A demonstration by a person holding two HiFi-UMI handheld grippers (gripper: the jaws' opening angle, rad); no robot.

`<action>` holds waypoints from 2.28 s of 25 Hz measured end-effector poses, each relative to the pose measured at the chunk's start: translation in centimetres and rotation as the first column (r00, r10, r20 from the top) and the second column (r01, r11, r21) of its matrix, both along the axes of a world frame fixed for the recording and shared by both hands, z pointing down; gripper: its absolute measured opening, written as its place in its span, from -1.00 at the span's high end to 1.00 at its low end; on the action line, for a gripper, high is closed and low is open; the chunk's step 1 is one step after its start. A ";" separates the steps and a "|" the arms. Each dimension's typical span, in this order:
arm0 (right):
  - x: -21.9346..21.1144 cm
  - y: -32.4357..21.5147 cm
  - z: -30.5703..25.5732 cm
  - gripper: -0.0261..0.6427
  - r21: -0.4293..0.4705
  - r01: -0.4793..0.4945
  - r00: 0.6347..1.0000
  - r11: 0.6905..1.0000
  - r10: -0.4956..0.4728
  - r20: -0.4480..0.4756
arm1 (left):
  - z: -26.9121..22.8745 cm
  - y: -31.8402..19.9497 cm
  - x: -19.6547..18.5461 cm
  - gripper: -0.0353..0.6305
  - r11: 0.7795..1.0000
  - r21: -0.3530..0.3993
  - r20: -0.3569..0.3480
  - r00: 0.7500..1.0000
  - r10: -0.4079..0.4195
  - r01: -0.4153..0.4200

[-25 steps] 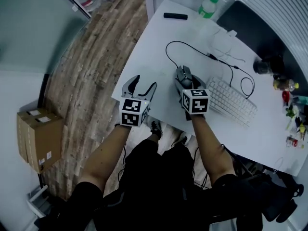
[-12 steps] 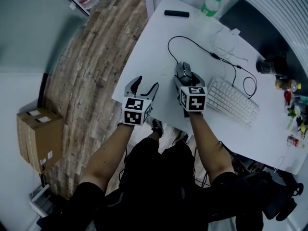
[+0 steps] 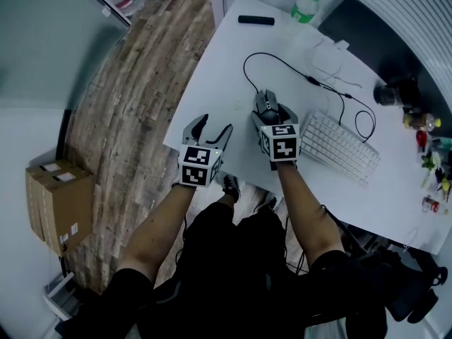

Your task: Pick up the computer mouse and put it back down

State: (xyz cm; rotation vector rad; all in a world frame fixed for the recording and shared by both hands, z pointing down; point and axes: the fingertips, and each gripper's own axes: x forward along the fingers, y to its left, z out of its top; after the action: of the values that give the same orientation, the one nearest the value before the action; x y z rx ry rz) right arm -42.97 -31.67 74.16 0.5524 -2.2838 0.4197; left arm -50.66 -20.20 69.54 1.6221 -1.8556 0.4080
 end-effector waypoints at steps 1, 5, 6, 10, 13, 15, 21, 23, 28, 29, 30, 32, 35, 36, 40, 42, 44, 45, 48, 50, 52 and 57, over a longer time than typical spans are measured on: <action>0.0 0.0 -0.2 -0.13 0.011 0.013 1.000 1.000 -0.013 -0.005 | -0.3 0.0 0.0 -0.01 1.000 0.004 0.003 1.000 0.000 0.000; 0.4 0.3 -3.1 -0.17 0.048 0.038 0.999 0.998 -0.039 0.014 | -2.4 0.1 0.1 -0.01 0.999 0.037 0.003 1.000 -0.007 0.007; 0.7 0.3 -4.2 -0.16 0.047 0.036 0.999 0.998 -0.037 0.034 | -3.2 0.1 0.1 -0.01 0.999 0.051 0.002 1.000 -0.015 0.015; 1.6 -0.6 -9.3 -0.15 0.082 0.019 0.993 0.996 -0.028 0.114 | -6.4 -0.5 0.4 -0.01 0.994 0.108 0.000 1.000 -0.023 0.023; 3.0 -0.7 -13.1 -0.13 0.143 0.036 0.989 0.989 -0.055 0.136 | -8.8 -0.8 1.5 -0.01 0.990 0.141 0.010 1.000 0.003 -0.004; 4.2 -0.9 -15.5 -0.12 0.168 0.039 0.985 0.985 -0.066 0.160 | -10.7 -1.3 2.3 -0.01 0.985 0.171 0.026 1.000 0.017 -0.021; 8.8 -2.2 -23.0 -0.12 0.197 -0.036 0.963 0.980 -0.019 0.271 | -17.2 -4.0 6.0 -0.01 0.958 0.265 0.075 0.993 0.095 -0.112; 10.8 -2.4 -25.6 -0.10 0.212 -0.059 0.952 0.976 -0.008 0.306 | -19.3 -5.0 7.6 -0.01 0.943 0.301 0.085 0.989 0.122 -0.142; 16.5 -3.0 -30.6 -0.10 0.253 -0.119 0.934 0.960 0.022 0.358 | -24.9 -7.0 11.6 0.02 0.894 0.413 0.113 0.984 0.140 -0.174; 17.8 -3.2 -31.3 -0.10 0.255 -0.137 0.930 0.957 0.036 0.366 | -25.8 -7.4 12.5 0.03 0.886 0.427 0.111 0.983 0.148 -0.182; 19.0 -3.3 -32.0 -0.09 0.252 -0.157 0.925 0.955 0.053 0.375 | -26.5 -7.7 13.4 0.03 0.880 0.435 0.108 0.981 0.161 -0.192; 21.5 -3.6 -33.2 -0.07 0.244 -0.195 0.913 0.950 0.085 0.398 | -27.6 -8.4 15.2 0.03 0.871 0.442 0.111 0.976 0.185 -0.216; 25.1 -4.3 -35.0 -0.07 0.262 -0.244 0.899 0.934 0.116 0.422 | -29.5 -9.1 17.6 0.03 0.851 0.468 0.135 0.971 0.197 -0.238; 26.5 -4.5 -35.6 -0.06 0.272 -0.265 0.893 0.925 0.129 0.431 | -30.2 -9.3 18.4 0.03 0.843 0.481 0.139 0.970 0.199 -0.242; 31.9 -5.3 -38.0 -0.02 0.306 -0.349 0.867 0.886 0.180 0.465 | -32.5 -9.6 21.9 0.03 0.813 0.517 0.149 0.963 0.224 -0.269; 34.2 -5.8 -39.1 -0.02 0.301 -0.384 0.848 0.873 0.205 0.488 | -33.7 -10.1 23.4 0.03 0.802 0.520 0.161 0.956 0.247 -0.295; 36.0 -6.0 -40.0 0.08 0.283 -0.412 0.828 0.866 0.227 0.512 | -34.7 -10.5 24.5 0.03 0.800 0.513 0.175 0.951 0.256 -0.310; 36.7 -6.0 -40.2 0.11 0.277 -0.419 0.823 0.865 0.232 0.519 | -35.1 -10.7 24.7 0.03 0.804 0.510 0.182 0.952 0.247 -0.306; 38.2 -5.9 -40.5 0.11 0.267 -0.427 0.815 0.864 0.240 0.527 | -36.5 -11.1 25.1 0.03 0.805 0.522 0.180 0.959 0.219 -0.282; 39.4 -5.8 -40.5 0.12 0.259 -0.438 0.809 0.861 0.251 0.532 | -37.2 -11.1 25.9 0.08 0.798 0.525 0.191 0.955 0.228 -0.295; 40.4 -5.7 -40.5 0.21 0.256 -0.449 0.804 0.856 0.263 0.534 | -37.4 -11.1 26.5 0.09 0.797 0.522 0.201 0.952 0.232 -0.304; 41.5 -5.4 -41.0 0.45 0.245 -0.457 0.791 0.855 0.265 0.552 | -37.0 -10.3 27.5 0.20 0.807 0.501 0.190 0.949 0.250 -0.313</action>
State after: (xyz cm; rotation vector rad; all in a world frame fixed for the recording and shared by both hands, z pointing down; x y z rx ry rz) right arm -1.42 -37.02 33.21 1.2230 -2.7851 0.3463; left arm -23.13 -30.49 32.56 2.3085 -1.9205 0.1110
